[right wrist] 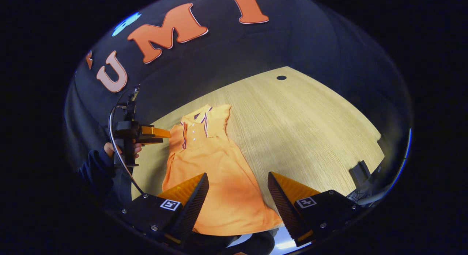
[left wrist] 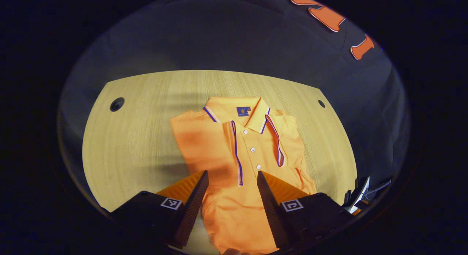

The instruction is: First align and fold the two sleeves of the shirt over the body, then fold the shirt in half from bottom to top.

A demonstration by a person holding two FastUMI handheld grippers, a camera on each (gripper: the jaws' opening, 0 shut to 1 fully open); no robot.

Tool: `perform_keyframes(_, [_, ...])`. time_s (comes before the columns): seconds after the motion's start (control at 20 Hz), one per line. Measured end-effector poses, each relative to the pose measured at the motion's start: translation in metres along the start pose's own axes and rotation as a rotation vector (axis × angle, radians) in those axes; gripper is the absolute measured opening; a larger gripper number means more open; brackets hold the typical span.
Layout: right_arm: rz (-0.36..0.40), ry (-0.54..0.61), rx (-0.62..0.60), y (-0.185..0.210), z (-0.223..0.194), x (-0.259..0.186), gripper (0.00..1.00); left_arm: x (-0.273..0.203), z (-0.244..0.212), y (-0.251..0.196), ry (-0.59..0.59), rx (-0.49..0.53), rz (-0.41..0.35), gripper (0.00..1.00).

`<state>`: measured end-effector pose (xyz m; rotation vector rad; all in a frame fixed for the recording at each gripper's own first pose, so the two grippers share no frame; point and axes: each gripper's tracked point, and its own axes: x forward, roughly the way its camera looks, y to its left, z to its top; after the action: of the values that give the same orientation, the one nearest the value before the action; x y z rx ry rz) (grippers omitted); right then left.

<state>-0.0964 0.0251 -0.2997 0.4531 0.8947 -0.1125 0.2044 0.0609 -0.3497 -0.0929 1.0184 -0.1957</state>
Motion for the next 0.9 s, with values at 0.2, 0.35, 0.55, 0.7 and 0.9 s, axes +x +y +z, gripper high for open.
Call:
perform_keyframes(0.2, [0.024, 0.028, -0.070, -0.004, -0.007, 0.006, 0.99, -0.042, -0.017, 0.003, -0.125, -0.036, 0.029, 0.88])
perform_keyframes(0.35, [0.042, 0.065, -0.122, -0.009, -0.019, 0.012, 0.99, -0.063, -0.052, 0.005, -0.123, -0.031, 0.075, 0.96])
perform_keyframes(0.55, [0.045, 0.129, -0.179, -0.020, -0.040, 0.019, 0.99, -0.084, -0.110, 0.009, -0.084, -0.009, 0.126, 0.96])
perform_keyframes(0.7, [0.059, 0.172, -0.207, -0.028, -0.056, 0.021, 0.99, -0.094, -0.154, 0.006, -0.034, -0.048, 0.132, 0.96])
perform_keyframes(0.9, [0.055, 0.241, -0.285, -0.042, -0.084, 0.025, 0.99, -0.100, -0.197, 0.000, 0.010, -0.084, 0.150, 0.99])
